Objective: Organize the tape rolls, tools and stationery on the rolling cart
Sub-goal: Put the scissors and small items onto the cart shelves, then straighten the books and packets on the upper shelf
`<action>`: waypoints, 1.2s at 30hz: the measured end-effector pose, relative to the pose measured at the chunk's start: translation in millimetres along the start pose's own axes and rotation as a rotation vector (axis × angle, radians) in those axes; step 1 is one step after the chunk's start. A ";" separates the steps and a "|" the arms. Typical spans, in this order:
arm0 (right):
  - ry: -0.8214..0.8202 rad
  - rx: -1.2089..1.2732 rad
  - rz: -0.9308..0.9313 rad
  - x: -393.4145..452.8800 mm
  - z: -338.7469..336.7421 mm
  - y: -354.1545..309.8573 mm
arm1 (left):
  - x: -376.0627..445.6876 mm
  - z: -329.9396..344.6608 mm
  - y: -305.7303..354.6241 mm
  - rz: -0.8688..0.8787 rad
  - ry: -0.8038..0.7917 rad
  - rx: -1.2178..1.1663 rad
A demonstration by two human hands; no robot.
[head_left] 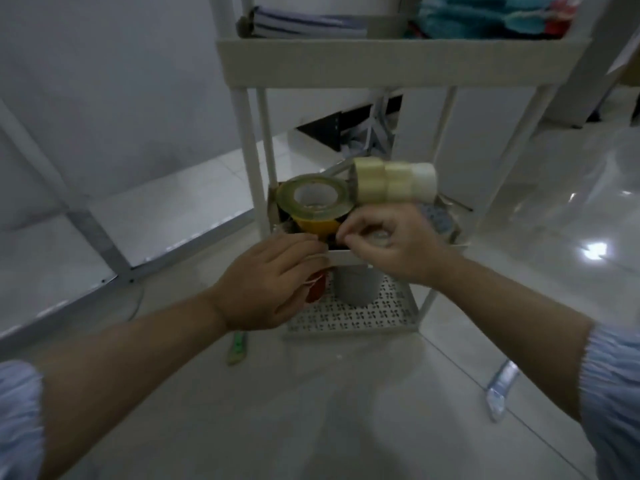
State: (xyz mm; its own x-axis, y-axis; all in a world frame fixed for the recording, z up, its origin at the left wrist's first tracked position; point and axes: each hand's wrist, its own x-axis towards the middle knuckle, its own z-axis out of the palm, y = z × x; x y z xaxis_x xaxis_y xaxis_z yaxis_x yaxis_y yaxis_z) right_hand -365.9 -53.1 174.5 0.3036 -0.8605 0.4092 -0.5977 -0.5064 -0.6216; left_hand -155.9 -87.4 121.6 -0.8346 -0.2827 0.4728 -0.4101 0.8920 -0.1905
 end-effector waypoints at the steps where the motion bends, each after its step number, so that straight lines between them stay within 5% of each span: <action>1: -0.048 0.010 0.008 -0.2 16.3 1.5 | -14.2 0.9 -5.2 -0.045 -0.032 -0.001; 7: -0.261 0.114 0.067 5.7 122.5 14.6 | -103.6 31.0 -24.0 -0.325 -0.099 -0.094; 19: -0.334 0.047 0.324 -3.1 296.2 77.4 | -212.1 134.6 -36.3 -0.913 -0.301 -0.406; 27: -0.354 0.118 0.513 -10.2 335.7 95.3 | -224.2 180.8 -23.4 -1.004 -0.570 -0.790; 36: -0.291 0.165 0.613 -19.2 342.8 91.4 | -202.2 173.2 -7.1 -1.241 -0.290 -1.018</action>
State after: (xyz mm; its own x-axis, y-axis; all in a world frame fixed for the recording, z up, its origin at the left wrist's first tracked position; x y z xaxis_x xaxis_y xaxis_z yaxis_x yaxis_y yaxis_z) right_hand -172.0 -102.0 -119.2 0.1480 -0.9621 -0.2291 -0.6111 0.0932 -0.7860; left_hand -48.0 -97.7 -121.7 -0.2815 -0.9123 -0.2974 -0.5447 -0.1032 0.8322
